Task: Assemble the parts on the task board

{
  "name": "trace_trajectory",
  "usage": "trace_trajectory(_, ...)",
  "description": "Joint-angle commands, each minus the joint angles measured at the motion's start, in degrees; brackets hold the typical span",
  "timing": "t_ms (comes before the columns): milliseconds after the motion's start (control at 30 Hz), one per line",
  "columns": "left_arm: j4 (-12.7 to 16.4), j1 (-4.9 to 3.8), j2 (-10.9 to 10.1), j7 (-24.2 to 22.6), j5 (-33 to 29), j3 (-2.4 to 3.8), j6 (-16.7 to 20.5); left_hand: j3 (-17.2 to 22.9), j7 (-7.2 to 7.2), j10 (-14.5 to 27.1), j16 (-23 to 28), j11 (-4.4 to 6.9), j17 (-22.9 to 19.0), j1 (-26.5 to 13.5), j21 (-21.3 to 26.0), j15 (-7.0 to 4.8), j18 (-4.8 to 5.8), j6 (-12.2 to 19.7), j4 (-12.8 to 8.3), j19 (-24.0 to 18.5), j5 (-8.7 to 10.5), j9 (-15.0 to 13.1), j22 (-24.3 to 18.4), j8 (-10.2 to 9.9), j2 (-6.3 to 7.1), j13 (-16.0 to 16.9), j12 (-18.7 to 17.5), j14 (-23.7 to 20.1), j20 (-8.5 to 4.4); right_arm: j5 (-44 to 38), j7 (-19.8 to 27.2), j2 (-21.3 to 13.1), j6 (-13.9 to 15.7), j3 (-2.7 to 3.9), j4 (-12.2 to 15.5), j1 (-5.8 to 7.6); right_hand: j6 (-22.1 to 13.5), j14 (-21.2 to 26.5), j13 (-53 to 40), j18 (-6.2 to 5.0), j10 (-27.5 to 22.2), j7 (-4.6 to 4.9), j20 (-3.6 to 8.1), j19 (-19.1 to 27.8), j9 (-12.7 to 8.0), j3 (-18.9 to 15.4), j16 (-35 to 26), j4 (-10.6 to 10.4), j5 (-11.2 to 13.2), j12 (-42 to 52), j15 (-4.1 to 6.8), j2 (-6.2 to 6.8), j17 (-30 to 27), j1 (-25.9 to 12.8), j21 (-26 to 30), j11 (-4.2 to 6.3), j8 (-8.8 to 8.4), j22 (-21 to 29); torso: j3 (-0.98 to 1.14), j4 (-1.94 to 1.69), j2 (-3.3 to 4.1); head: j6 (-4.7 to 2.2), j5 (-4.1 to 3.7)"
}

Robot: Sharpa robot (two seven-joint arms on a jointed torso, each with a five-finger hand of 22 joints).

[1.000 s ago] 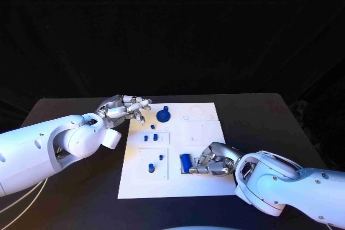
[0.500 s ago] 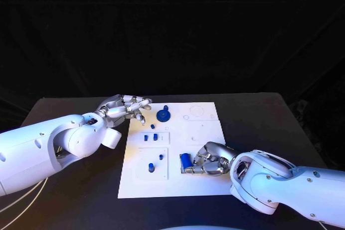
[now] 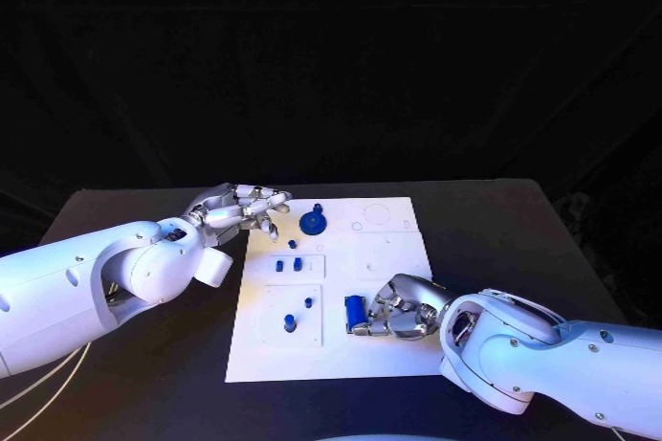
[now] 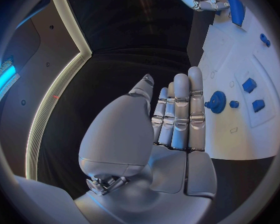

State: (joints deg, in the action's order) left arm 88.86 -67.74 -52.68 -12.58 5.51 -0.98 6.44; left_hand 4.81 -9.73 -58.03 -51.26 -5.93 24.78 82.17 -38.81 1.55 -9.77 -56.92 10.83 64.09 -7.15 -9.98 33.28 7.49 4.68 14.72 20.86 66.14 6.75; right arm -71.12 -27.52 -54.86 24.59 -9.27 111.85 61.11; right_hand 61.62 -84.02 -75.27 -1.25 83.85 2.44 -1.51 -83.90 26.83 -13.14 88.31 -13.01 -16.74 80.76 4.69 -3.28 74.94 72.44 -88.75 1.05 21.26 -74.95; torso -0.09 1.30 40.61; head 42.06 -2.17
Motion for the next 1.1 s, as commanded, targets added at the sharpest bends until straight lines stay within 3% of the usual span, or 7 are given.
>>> trace_trajectory(33,0.02,-0.01,0.06,0.00,0.13,0.03,-1.21,-0.31,-0.02,0.37,-0.24,-0.04,-0.09,0.70,0.37,0.19,-0.76,0.49,-0.11,0.35,-0.22,0.07,-0.06,0.24,-0.03,0.06,0.31,-0.41,0.08,-0.93,1.44,-0.01,-0.22,-0.01,0.37,-0.06,0.42,-5.32,-7.00,1.01,0.60,-0.07,0.36,-5.79,0.09,-0.09,-0.19,0.38,0.25,-0.10,0.46,-0.05,12.01,0.65,-0.24,0.59,0.10,-14.66,-0.02,0.01,-0.01,-0.10,-0.04)
trace_trajectory(600,0.02,-0.01,-0.03,0.29,0.29,0.01,-1.43,-0.33,-0.03,0.41,-0.24,-0.04,-0.11,0.86,0.39,0.19,-0.76,0.51,-0.15,0.36,-0.23,0.08,-0.07,0.25,-0.10,0.07,0.33,-0.42,0.09,-3.70,1.14,-1.07,-0.53,0.00,0.36,-0.05,0.46,-5.33,-7.11,1.03,0.69,-0.15,0.43,-5.81,0.24,-0.18,-0.16,0.70,0.26,0.01,0.52,0.08,12.06,1.10,-0.32,0.67,0.25,-14.70,-0.02,0.00,-0.02,-0.29,0.02)
trace_trajectory(967,0.07,-0.01,-0.11,0.37,0.31,0.00,-1.50,-0.35,-0.04,0.46,-0.24,-0.06,-0.13,1.04,0.43,0.20,-0.76,0.54,-0.18,0.38,-0.23,0.09,-0.09,0.26,-0.21,0.07,0.35,-0.44,0.09,-4.89,0.38,-0.52,0.40,0.01,-0.48,-0.04,0.79,-5.33,-7.43,1.06,0.98,-0.41,0.64,-5.85,0.71,0.05,-0.17,-0.04,-0.43,0.33,0.73,-1.80,12.05,0.82,-0.42,0.91,0.81,-14.74,-0.04,-0.02,0.02,-0.42,-0.02)
trace_trajectory(1100,0.10,-0.01,-0.12,0.35,0.32,-0.01,-1.50,-0.35,-0.04,0.46,-0.24,-0.06,-0.13,1.04,0.43,0.20,-0.76,0.54,-0.18,0.38,-0.23,0.09,-0.09,0.26,-0.21,0.07,0.35,-0.44,0.09,-5.08,0.00,-0.36,0.43,0.01,-0.91,-0.02,0.78,-5.33,-7.50,1.06,1.04,-0.52,0.69,-5.85,0.84,0.20,-0.16,-0.14,-0.75,0.39,0.80,-2.33,12.06,0.96,-0.42,0.99,0.94,-14.74,-0.08,-0.08,-0.01,-0.05,0.01)
